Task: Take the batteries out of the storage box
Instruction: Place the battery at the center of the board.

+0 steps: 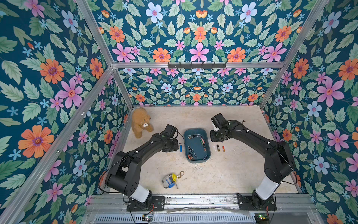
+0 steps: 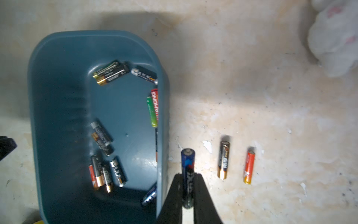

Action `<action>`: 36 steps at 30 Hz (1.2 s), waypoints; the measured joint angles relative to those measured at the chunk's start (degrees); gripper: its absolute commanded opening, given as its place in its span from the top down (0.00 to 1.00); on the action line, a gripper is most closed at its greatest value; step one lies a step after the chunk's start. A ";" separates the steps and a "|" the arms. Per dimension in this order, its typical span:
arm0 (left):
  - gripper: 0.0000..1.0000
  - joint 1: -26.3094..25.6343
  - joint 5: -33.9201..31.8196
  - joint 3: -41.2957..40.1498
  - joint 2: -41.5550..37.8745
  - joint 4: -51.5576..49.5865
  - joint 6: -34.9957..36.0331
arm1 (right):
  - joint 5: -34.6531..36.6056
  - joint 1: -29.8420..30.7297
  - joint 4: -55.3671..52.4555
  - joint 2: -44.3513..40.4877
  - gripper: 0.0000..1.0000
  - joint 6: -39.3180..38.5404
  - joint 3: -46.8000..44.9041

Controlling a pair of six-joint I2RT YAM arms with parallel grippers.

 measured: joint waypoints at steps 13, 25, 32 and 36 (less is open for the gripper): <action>0.75 0.00 -0.02 -0.22 0.00 -0.17 -0.04 | 0.98 -6.99 0.98 -7.06 0.85 -2.10 -9.64; 0.75 0.00 -0.07 -0.79 0.00 -0.33 -0.22 | 1.40 -10.29 2.12 -7.93 0.85 -4.92 -14.08; 0.75 0.00 -0.07 -0.66 0.00 -0.35 -0.22 | 1.38 -10.82 3.82 -6.47 0.85 -5.64 -16.13; 0.75 0.00 -0.09 -0.50 0.00 -0.44 -0.22 | 1.40 -11.06 4.57 -5.46 0.85 -5.97 -17.31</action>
